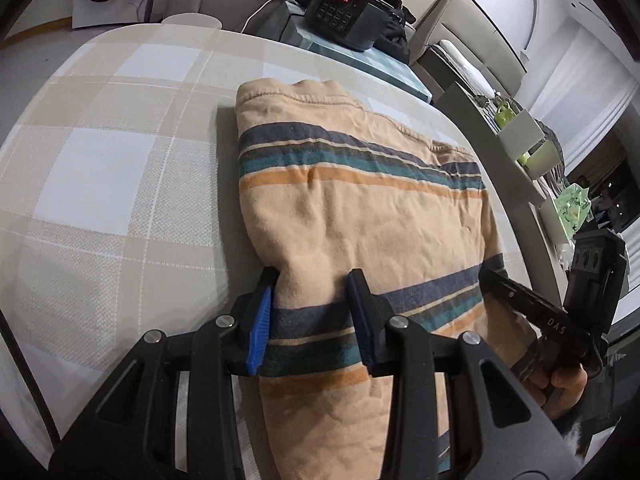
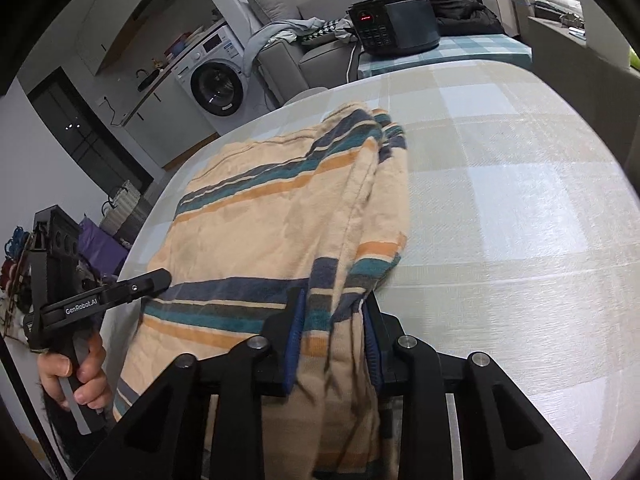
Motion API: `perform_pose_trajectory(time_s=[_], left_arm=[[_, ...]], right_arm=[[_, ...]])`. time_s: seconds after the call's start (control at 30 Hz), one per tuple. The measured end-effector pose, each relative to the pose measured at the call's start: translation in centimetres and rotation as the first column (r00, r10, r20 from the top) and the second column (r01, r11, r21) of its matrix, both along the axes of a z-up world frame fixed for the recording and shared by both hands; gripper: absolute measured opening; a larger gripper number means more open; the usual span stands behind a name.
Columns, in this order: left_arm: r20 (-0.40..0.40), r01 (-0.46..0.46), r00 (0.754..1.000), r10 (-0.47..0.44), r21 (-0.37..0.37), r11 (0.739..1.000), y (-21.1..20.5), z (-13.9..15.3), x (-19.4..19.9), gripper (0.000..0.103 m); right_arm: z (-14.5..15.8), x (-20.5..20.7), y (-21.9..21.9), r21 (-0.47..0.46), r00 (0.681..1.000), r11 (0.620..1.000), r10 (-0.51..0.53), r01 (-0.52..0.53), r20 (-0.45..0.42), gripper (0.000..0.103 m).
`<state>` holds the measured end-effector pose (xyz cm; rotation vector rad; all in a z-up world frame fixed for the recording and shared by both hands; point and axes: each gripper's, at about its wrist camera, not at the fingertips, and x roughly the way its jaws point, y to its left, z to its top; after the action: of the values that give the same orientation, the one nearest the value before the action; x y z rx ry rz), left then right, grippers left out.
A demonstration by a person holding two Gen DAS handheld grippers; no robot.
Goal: Fold small clothes
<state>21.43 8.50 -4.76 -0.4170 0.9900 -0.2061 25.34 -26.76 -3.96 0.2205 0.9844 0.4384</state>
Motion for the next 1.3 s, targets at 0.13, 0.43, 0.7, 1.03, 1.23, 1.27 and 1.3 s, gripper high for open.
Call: perform_pose_trajectory(time_s=[0.13,0.43,0.7,1.03,1.23,1.27,1.3], left_arm=[[0.035,-0.028,0.999,0.027,0.027,0.999,0.9,1.4,-2.1,0.031],[0.154,0.055,0.986,-0.062,0.053,0.997,-3.0,5.0,-11.9,0.043],[0.144,0.073,0.985,-0.098,0.172,0.982,-5.2,3.1,-15.9,0.045],[0.499,-0.097,0.865,-0.057,0.278,0.956,-6.0,7.9,-21.8,0.102],[0.515,-0.127,0.856,-0.047,0.299,0.946,-6.6,7.0,-22.1,0.102],[0.512,-0.132,0.858,-0.035,0.286,0.949,-6.5,6.6,-22.0,0.102],[0.512,-0.139,0.859,-0.022,0.274,0.952,-6.3,6.4,-21.9,0.102]], right_arm=[[1.6,-2.3,-1.6,-0.011,1.000,1.000,0.000,0.001,0.023,0.032],[3.5,-11.2,-0.5,-0.113,0.980,0.983,0.160,-0.147,0.115,0.036],[2.8,-13.6,-3.3,-0.216,0.974,0.975,0.102,-0.057,0.201,0.037],[7.5,-16.8,-2.7,-0.101,0.875,0.988,0.150,-0.116,0.461,0.103],[6.8,-17.7,-2.2,-0.109,0.832,0.987,0.157,-0.117,0.532,0.103],[6.7,-17.8,-2.3,-0.102,0.832,0.988,0.151,-0.114,0.534,0.103],[6.4,-17.8,-2.4,-0.095,0.832,0.989,0.146,-0.113,0.535,0.103]])
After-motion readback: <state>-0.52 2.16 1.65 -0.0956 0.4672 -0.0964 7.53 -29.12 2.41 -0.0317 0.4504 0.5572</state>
